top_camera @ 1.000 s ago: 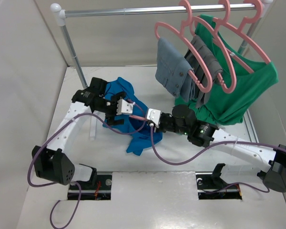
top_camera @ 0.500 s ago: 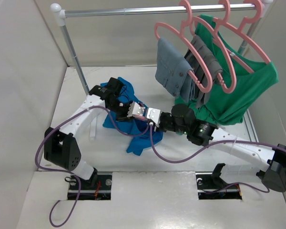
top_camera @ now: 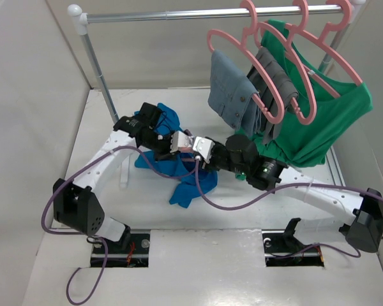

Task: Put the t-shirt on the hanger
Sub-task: Place tshirt on hanger

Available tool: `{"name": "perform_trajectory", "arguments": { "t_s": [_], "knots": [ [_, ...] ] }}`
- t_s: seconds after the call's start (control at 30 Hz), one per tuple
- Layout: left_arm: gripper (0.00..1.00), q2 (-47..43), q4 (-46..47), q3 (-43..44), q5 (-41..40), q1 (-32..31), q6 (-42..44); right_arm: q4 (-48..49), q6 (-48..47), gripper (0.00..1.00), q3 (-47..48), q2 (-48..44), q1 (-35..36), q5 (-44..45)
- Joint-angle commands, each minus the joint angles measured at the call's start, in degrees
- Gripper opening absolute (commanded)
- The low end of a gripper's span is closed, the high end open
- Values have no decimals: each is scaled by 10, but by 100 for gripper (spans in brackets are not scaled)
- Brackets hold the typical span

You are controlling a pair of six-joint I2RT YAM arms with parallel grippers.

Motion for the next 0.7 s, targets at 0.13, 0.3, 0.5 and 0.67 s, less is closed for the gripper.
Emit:
{"name": "perform_trajectory", "arguments": {
  "t_s": [0.13, 0.3, 0.5, 0.67],
  "knots": [
    [0, -70, 104, -53, -11, 24, -131, -83, 156, 92, 44, -43, 5, 175],
    [0, -80, 112, -64, 1, 24, -163, -146, 336, 84, 1, -113, 18, 250],
    [0, -97, 138, -76, -4, 24, -199, -102, 403, 36, -54, -113, 30, 256],
    [0, -97, 147, -76, -4, 24, -215, -15, 498, 58, -84, -72, 30, 250]
  ]
}}
